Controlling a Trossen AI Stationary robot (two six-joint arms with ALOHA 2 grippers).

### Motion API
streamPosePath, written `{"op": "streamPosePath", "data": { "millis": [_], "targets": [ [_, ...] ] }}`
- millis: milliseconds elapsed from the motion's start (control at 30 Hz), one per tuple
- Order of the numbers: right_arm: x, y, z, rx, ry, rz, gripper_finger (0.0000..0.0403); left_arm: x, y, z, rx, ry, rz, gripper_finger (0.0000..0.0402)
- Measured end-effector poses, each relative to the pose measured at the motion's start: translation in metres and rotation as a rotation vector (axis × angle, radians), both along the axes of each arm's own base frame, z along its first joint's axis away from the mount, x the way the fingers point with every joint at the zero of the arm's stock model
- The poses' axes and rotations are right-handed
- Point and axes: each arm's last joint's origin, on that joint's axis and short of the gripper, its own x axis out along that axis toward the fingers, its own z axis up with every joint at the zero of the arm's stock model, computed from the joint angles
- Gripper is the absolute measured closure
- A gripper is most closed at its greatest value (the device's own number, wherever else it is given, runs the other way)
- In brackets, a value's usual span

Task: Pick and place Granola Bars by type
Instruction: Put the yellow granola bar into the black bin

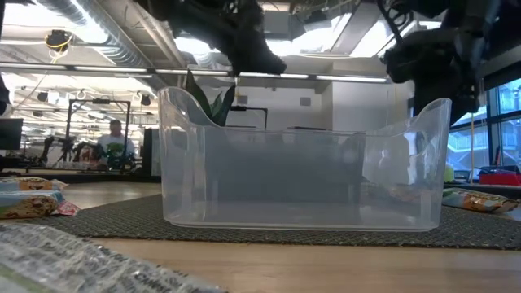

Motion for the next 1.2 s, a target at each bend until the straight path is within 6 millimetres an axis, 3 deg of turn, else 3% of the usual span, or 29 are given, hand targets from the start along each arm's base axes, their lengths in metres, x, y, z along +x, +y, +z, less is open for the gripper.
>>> {"op": "streamPosePath", "data": {
  "millis": [167,300,667,900,1200],
  "targets": [
    [0.002,0.002,-0.016,-0.083,0.11,-0.107,0.0161,-0.004,-0.025,-0.007,0.118,-0.002,-0.104,0.0263],
    [0.007,0.007,-0.034,-0.122,0.204,-0.2,0.0161,-0.011,-0.047,-0.012,0.071,-0.074,-0.132,0.0263],
    [0.017,0.025,-0.07,-0.06,0.335,-0.355,0.0161,-0.056,-0.106,-0.025,-0.039,-0.188,-0.26,0.0263],
    [0.023,0.033,-0.084,-0.07,0.354,-0.344,0.0161,-0.065,-0.122,-0.037,-0.048,-0.154,-0.317,0.0263],
    [0.023,0.033,-0.086,-0.074,0.364,-0.339,0.0161,-0.071,-0.129,-0.051,-0.14,-0.006,-0.308,0.0263]
  ]
}}
